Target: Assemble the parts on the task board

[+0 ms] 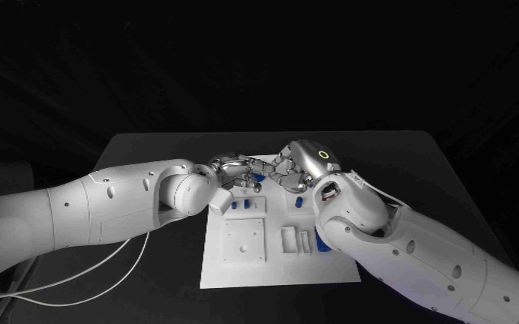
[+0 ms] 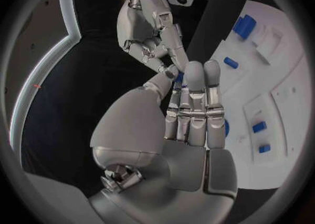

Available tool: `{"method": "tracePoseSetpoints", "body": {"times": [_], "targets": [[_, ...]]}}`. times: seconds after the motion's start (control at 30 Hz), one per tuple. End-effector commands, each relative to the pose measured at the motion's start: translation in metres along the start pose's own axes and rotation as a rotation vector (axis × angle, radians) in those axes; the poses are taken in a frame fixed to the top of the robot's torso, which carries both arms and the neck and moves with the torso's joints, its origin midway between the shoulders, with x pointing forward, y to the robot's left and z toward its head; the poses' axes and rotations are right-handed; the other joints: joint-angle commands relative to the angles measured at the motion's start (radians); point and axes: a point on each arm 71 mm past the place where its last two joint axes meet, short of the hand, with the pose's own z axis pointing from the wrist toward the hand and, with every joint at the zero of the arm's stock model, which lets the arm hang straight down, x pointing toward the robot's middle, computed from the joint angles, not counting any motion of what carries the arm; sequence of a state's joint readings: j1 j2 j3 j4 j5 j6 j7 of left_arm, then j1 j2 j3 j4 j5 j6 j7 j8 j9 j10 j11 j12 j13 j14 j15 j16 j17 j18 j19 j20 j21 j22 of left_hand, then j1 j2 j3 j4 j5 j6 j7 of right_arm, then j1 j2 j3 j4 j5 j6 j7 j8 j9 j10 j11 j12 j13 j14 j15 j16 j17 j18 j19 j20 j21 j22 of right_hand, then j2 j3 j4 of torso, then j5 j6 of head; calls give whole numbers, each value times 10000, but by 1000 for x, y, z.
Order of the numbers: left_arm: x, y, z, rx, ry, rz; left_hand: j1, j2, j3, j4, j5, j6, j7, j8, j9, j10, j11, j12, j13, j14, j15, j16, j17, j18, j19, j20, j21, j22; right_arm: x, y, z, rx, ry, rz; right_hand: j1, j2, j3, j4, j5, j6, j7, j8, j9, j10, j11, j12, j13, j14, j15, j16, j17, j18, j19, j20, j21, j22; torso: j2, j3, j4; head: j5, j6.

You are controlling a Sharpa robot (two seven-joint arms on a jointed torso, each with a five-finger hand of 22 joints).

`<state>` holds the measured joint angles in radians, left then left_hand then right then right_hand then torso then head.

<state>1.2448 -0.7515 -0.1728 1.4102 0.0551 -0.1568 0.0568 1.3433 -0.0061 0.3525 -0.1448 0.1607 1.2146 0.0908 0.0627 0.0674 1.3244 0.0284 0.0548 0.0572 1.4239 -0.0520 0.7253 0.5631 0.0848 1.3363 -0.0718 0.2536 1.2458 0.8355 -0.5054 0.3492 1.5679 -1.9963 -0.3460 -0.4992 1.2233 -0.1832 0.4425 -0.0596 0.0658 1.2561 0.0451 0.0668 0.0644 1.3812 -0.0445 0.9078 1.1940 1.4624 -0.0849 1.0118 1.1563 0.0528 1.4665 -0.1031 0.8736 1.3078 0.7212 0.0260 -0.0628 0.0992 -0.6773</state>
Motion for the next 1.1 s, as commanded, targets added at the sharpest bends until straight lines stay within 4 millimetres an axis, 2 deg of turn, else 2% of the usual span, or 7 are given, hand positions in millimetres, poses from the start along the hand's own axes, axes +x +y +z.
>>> {"method": "tracePoseSetpoints", "body": {"times": [0.03,0.37,0.73,0.9,1.1], "targets": [[3,-1,1,28,98,-62,-46,81,80,-4,61,143,-67,25,29,108,-1,37,21,-23,-40,72,18,108,-68,-23,52,51,0,1,-1,-79,-73,19,3,-132,-74,21,-23,-118,33,-49,-10,-66,34,-70,-28,-36,-32,-83,-18,14,130,-53,-70,1059,-1,0,-1,-2,-1],[0,-1,0,24,2,-59,-71,80,127,-32,78,177,-76,23,29,143,-11,35,20,-20,-48,103,37,107,-59,-33,59,118,-4,-2,-1,-57,-569,242,-10,-355,-183,157,-59,-604,175,-50,-18,-227,105,-382,-249,-101,-24,-367,-142,68,87,-47,-445,989,0,4,0,11,1],[-7,-2,0,85,-186,55,-87,70,155,-50,84,195,-80,23,29,158,-16,35,20,-9,-53,110,44,109,-45,-38,52,156,-10,-6,-7,-116,-1029,700,20,-471,-195,243,-64,-715,203,-49,-20,-227,116,-420,-316,-94,-27,-446,-140,86,113,-47,-566,983,-1,5,9,48,-26],[-14,-3,0,238,-350,377,-78,67,176,-70,106,208,-81,24,29,177,-21,38,21,3,-58,115,47,112,-36,-43,53,175,-15,-13,-11,-37,-1031,875,31,-495,-210,265,-17,-718,206,-48,-20,-245,117,-448,-344,-96,-36,-479,-141,87,119,-53,-610,981,-2,4,-9,92,-18],[-27,-8,-2,652,-582,1512,-75,65,195,-91,111,217,-83,23,28,187,-24,36,20,-1,-59,124,58,111,-39,-45,54,198,-29,-31,-13,230,-1168,1025,51,-496,-195,273,86,-710,204,-48,-20,-254,114,-453,-356,-100,-46,-505,-137,81,122,-63,-639,983,-16,5,-27,126,-9]]}}
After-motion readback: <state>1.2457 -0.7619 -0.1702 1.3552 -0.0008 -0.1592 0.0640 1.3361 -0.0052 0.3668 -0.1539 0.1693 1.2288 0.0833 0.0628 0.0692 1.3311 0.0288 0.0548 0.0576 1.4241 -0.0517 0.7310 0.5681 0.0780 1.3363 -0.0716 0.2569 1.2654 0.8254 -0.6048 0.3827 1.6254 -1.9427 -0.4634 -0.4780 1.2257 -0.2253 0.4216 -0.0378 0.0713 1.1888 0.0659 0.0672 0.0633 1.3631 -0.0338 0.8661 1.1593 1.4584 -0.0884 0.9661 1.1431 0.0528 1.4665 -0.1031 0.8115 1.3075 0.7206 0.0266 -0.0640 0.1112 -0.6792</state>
